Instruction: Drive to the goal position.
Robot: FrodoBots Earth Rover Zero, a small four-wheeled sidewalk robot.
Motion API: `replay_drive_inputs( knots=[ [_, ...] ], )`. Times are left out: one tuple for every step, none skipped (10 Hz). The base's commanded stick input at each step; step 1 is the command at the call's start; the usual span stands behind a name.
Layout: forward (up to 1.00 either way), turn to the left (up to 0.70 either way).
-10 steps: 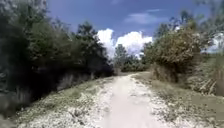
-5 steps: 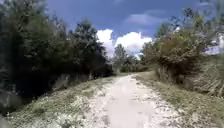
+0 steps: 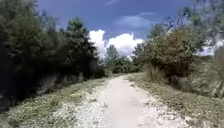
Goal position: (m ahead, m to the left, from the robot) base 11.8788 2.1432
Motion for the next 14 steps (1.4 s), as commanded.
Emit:
replay_drive_inputs(
  knots=[
    [0.50,0.00],
    [0.50,0.00],
    [0.50,0.00],
    [0.50,0.00],
    [0.50,0.00],
    [0.50,0.00],
    [0.50,0.00],
    [0.50,0.00],
    [0.50,0.00],
    [0.50,0.00],
    [0.50,0.00],
    [0.50,0.00],
    [0.50,0.00],
    [0.50,0.00]
  ],
)
